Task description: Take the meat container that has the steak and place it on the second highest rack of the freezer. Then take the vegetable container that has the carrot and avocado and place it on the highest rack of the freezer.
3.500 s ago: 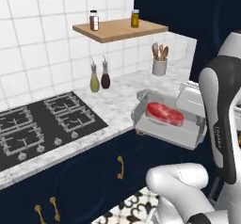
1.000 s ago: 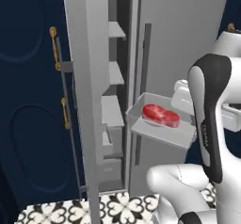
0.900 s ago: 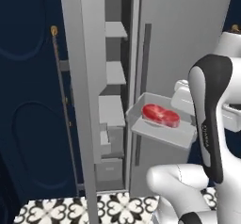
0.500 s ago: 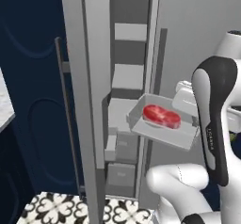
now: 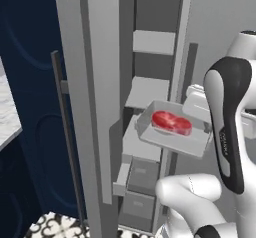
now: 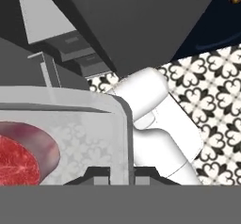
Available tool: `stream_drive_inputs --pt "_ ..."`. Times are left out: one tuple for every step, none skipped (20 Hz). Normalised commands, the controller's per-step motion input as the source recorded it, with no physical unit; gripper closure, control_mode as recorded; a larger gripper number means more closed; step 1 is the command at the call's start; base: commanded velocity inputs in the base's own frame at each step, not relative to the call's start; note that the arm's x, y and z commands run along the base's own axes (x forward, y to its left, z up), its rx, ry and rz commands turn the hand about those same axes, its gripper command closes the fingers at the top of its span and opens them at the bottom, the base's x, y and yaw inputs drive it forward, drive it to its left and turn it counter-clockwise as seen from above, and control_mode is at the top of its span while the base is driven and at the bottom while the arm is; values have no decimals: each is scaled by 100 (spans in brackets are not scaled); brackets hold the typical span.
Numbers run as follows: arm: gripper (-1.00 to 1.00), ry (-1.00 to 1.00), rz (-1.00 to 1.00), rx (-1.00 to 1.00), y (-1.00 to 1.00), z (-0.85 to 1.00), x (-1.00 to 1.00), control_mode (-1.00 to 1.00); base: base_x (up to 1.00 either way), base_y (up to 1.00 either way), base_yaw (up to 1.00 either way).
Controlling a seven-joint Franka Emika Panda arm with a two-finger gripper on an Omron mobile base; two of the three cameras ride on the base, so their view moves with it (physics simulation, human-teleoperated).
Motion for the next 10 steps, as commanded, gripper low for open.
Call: stream_drive_inputs --pt "100 0 0 0 0 0 0 100 63 -17 16" --pt "100 0 0 0 0 0 0 100 66 -19 15" --pt "100 0 0 0 0 0 0 100 64 -18 15" --pt "100 0 0 0 0 0 0 100 59 -12 15" --pt "100 0 0 0 0 0 0 100 40 0 12" --pt "100 0 0 0 0 0 0 100 11 0 7" --pt "100 0 0 0 0 0 0 100 0 14 0" --pt "100 0 0 0 0 0 0 100 0 26 0" --pt "100 0 0 0 0 0 0 100 0 16 -6" --pt "100 0 -13 12 0 0 0 -100 0 0 0"
